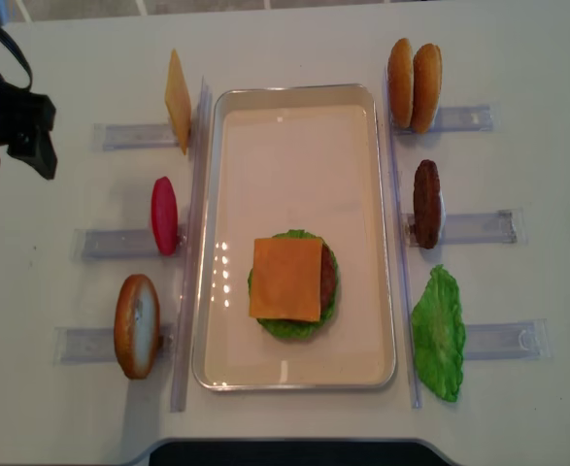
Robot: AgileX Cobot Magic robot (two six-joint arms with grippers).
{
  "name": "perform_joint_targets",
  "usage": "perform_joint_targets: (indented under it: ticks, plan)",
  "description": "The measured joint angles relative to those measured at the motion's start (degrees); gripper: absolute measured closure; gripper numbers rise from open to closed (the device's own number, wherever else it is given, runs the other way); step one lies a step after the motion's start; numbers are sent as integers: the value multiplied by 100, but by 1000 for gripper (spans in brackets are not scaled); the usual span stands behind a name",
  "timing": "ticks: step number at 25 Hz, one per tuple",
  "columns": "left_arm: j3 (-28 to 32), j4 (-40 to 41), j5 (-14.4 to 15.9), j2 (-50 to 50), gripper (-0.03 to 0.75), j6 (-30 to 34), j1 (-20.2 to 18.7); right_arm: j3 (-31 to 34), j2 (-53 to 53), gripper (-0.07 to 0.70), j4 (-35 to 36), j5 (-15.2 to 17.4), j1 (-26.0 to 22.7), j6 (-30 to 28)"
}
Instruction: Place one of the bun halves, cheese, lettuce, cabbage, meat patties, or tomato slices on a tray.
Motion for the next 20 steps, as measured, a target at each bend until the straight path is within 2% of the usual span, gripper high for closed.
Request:
perform_joint_targets:
  ticks: [3,9,20]
  plan:
    - [0,47,0,0,141,2,149,0,0,183,0,0,0,0]
    - [240,53,0,-339,141,-10,168,0,0,183,0,0,0,0]
    - [1738,48,66,-3084,141,-21,168,0,0,183,0,0,0,0]
